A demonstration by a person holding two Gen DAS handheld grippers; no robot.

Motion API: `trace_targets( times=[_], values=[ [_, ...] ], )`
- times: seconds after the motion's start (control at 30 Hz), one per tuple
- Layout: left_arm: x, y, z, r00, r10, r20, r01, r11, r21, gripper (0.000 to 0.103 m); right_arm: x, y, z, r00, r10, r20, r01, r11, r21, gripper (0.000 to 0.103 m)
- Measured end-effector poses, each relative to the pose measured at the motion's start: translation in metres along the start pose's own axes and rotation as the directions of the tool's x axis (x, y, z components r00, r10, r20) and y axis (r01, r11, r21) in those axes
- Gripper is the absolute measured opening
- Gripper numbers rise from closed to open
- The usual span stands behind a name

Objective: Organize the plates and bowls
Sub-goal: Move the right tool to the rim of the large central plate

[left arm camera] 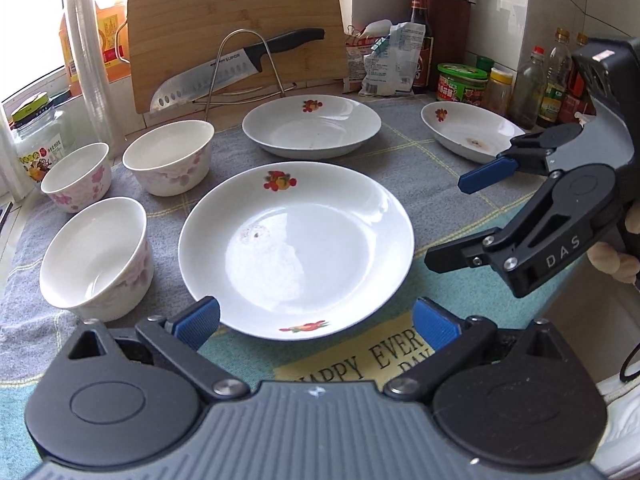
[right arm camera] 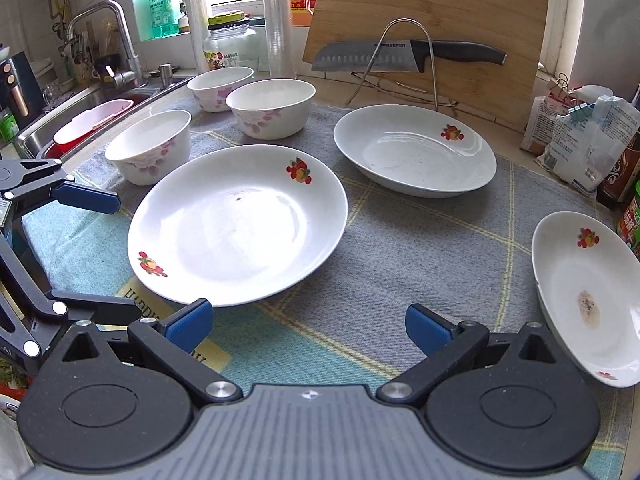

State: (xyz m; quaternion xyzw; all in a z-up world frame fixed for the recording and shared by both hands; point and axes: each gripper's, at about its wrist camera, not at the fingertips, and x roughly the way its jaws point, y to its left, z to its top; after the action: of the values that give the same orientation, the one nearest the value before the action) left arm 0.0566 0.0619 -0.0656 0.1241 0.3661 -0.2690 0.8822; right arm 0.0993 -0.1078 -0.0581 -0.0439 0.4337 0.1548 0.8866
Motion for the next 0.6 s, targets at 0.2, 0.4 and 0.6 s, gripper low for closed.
trace_targets(
  times=[0.2,0.4,0.6],
  values=[
    [0.004,0.018,-0.008,1.0,-0.026,-0.014,0.027,0.999,0.036,0.102,0.007,0.015,0.008,1.0,0.003,-0.001,-0.003,1.0,0.021,0.103],
    [0.012,0.027,-0.014,0.998,-0.058,-0.036,0.061,0.995,0.076,0.102,0.007,0.022,0.008,1.0,-0.009,-0.009,0.009,0.999,0.049,0.103],
    [0.016,0.029,-0.017,0.995,-0.086,-0.05,0.09,0.992,0.082,0.102,0.015,0.022,0.009,1.0,0.009,-0.025,-0.007,0.998,0.063,0.103]
  ],
)
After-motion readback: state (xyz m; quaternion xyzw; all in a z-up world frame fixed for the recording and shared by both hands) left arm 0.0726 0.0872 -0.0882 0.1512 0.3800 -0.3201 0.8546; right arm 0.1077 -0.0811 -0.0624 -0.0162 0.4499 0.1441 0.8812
